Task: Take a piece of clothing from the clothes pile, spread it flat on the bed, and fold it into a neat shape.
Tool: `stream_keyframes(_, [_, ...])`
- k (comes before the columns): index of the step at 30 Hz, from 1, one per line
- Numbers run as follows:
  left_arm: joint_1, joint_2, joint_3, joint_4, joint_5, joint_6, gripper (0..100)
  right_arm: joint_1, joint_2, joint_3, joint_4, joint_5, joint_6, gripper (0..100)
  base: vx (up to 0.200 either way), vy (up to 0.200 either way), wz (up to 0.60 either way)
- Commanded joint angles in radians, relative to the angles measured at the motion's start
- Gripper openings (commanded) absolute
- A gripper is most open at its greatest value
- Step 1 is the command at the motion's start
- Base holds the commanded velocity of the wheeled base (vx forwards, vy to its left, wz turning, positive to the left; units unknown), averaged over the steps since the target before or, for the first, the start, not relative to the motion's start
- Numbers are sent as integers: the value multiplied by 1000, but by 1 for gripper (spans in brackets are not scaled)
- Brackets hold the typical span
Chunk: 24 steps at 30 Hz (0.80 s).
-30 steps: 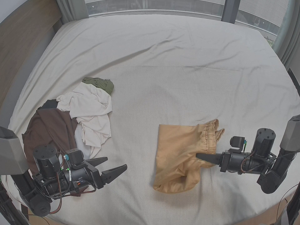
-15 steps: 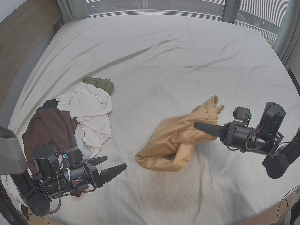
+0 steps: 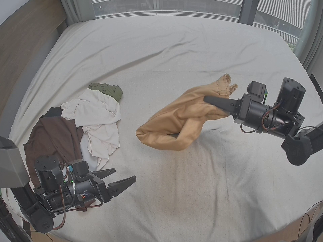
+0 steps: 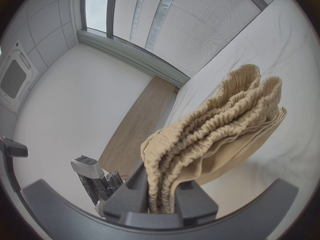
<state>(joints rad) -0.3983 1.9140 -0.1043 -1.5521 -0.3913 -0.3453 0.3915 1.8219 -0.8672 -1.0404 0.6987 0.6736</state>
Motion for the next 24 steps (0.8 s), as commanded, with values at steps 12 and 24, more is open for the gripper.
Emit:
stream_keyframes(12, [-1, -33, -2, 0, -8, -29, 100, -8, 211, -365, 119, 2, 49, 0, 0, 0, 0])
stream_keyframes(24, [-2, -44, 11, 0, -21, -35, 100, -20, 402, -722, 244, 2, 55, 0, 0, 0, 0])
